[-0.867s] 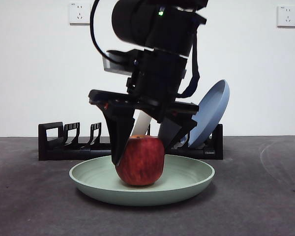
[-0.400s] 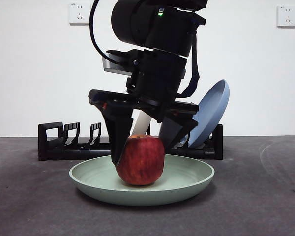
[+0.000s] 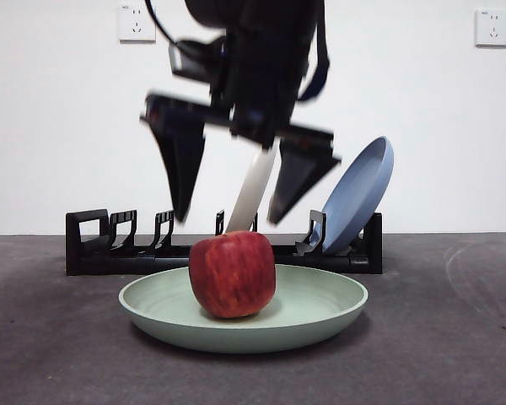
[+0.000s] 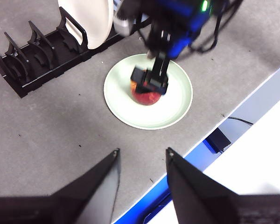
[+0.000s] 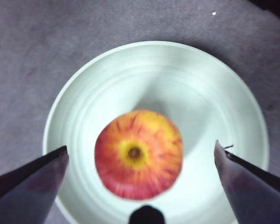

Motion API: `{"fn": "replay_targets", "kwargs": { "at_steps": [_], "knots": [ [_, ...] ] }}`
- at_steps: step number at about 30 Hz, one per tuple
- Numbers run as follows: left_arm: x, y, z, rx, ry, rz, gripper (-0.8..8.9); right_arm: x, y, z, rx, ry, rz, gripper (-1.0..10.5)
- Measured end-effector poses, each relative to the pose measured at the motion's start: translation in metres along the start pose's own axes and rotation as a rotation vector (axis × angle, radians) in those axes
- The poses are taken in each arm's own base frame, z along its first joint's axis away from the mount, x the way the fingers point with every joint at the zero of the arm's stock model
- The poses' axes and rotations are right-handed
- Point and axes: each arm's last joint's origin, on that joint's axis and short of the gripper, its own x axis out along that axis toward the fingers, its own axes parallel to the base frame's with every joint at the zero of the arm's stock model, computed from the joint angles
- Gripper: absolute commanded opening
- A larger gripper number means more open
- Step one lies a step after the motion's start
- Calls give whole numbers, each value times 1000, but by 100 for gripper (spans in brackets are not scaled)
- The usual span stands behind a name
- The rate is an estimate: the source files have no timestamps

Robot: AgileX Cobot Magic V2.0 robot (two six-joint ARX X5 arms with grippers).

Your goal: Take the green plate from the plate rack,put the plate on the table,take the apple from the table,put the apple in the plate

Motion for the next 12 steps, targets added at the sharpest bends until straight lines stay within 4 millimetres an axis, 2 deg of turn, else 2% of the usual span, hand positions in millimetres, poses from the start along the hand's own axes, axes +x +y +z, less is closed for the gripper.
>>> {"fn": "replay_targets", "kwargs": {
  "at_steps": [6, 9, 12],
  "knots": [
    [0, 0, 0, 0, -2, 4, 161, -62, 0, 17, -61, 0, 0, 536],
    [1, 0, 1, 0, -4, 8, 161, -110, -2, 15, -81, -102, 13, 536],
    [2, -1, 2, 1, -9, 29, 161, -166, -7, -3, -91, -221, 26, 536]
  ]
}}
